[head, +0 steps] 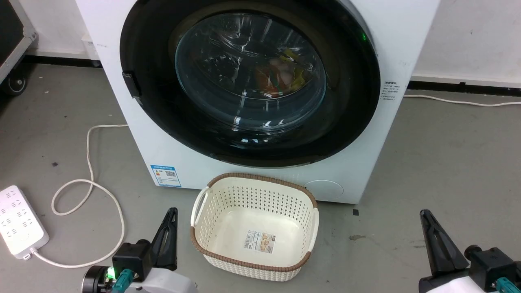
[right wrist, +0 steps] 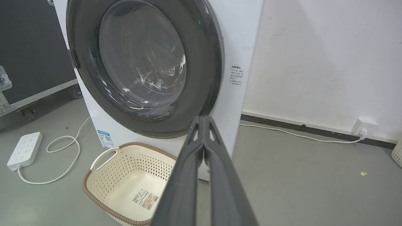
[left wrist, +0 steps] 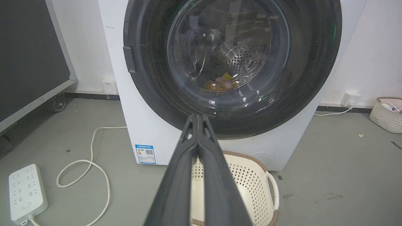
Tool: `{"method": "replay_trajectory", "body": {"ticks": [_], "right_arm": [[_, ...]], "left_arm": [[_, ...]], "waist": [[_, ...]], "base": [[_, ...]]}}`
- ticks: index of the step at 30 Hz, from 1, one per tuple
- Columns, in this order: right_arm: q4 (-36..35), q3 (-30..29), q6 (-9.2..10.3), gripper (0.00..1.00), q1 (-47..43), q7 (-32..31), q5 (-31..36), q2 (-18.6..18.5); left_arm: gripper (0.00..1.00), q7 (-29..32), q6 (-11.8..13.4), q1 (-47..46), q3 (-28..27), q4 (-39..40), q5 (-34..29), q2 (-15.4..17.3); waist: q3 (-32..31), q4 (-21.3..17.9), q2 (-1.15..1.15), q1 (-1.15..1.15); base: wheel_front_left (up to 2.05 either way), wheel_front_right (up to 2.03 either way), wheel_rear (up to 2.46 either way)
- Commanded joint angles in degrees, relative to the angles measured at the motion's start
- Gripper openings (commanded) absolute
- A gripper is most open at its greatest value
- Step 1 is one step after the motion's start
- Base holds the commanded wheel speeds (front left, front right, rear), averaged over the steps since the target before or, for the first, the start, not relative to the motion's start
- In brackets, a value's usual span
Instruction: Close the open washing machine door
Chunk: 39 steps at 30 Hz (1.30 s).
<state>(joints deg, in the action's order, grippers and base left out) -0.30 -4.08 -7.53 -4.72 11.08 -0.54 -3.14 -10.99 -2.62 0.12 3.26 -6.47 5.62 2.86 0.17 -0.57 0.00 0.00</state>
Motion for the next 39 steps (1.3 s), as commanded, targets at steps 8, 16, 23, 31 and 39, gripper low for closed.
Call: {"method": "replay_trajectory", "body": {"ticks": [8, 16, 23, 31, 39], "right_arm": [[0.1, 0.5, 0.01, 0.00, 1.2, -1.2, 0.2, 0.1], [0.1, 0.8, 0.02, 0.00, 1.6, -2.1, 0.2, 0.1], [0.1, 1.1, 0.02, 0.00, 1.8, -3.0, 0.2, 0.1], [0.1, 1.5, 0.02, 0.00, 2.2, -3.9, 0.3, 0.1], [0.2, 1.8, 0.02, 0.00, 2.5, -4.8, 0.3, 0.1]], "left_arm": [[0.00, 1.2, 0.5, 0.0, -0.4, 0.8, -0.9, 0.0], [0.00, 2.1, 0.7, 0.0, -0.6, 1.3, -1.3, 0.0], [0.00, 2.9, 0.9, -0.1, -0.9, 1.8, -1.7, 0.0], [0.00, 3.8, 1.1, -0.1, -1.2, 2.3, -2.2, 0.0], [0.00, 4.8, 1.3, -0.1, -1.4, 2.9, -2.6, 0.0]], "waist": [[0.0, 0.1, 0.00, 0.00], [0.0, 0.1, 0.00, 0.00], [0.0, 0.1, 0.00, 0.00], [-0.1, 0.2, 0.00, 0.00], [-0.1, 0.2, 0.00, 0.00]], "base": [[0.00, 0.00, 0.00], [0.00, 0.00, 0.00], [0.00, 0.00, 0.00], [0.00, 0.00, 0.00], [0.00, 0.00, 0.00]]}}
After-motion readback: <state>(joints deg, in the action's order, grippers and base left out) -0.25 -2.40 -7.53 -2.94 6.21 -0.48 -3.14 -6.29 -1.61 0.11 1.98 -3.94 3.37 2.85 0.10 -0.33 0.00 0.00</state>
